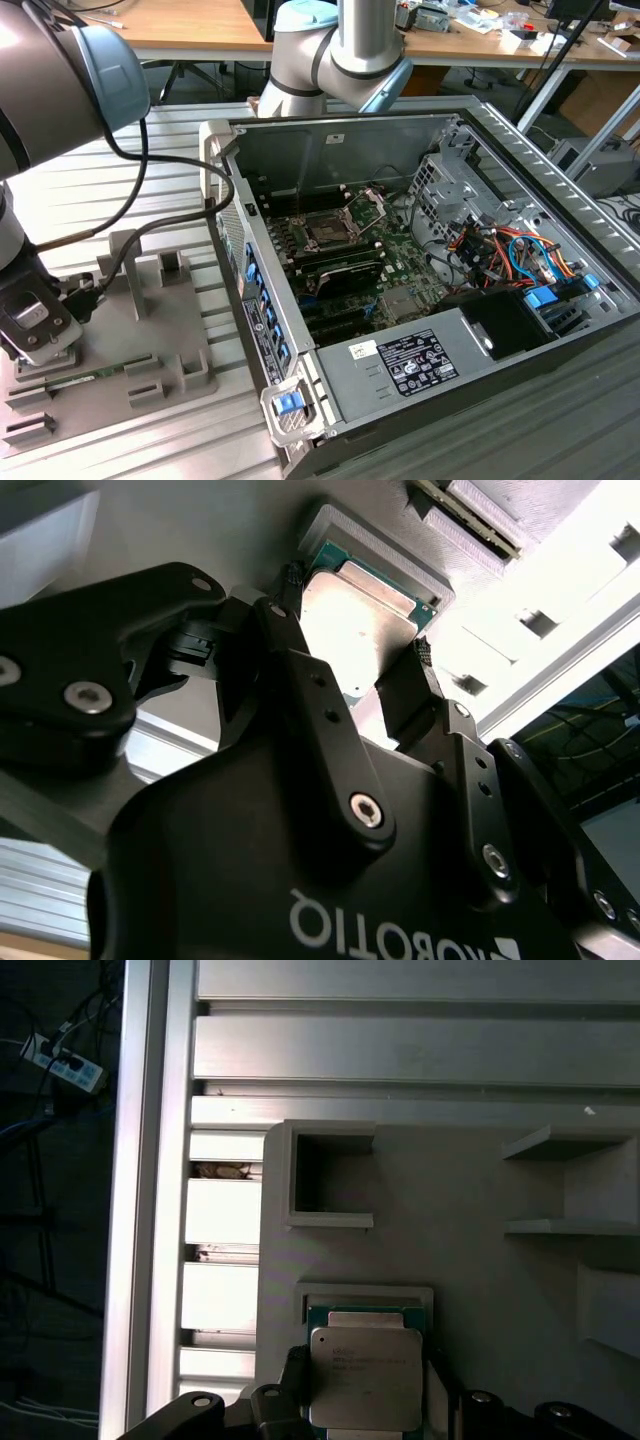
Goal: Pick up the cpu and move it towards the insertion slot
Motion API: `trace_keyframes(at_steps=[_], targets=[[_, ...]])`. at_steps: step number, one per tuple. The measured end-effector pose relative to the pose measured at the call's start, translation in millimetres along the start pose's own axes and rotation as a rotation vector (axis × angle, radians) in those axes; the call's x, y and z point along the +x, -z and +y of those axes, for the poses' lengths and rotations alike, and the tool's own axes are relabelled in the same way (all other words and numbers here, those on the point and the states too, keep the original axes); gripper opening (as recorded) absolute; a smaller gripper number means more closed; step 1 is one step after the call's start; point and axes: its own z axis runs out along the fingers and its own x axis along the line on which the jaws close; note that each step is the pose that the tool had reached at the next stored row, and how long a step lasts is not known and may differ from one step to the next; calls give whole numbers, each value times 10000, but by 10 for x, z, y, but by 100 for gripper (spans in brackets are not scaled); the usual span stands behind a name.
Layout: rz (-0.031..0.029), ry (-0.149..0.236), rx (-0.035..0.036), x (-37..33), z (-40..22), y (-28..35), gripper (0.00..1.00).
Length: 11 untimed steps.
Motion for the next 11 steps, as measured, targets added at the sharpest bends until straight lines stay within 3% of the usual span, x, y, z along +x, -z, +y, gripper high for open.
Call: trace_keyframes(at_steps=[11], targets=[[-1,-1,-1,0,1,23,55]])
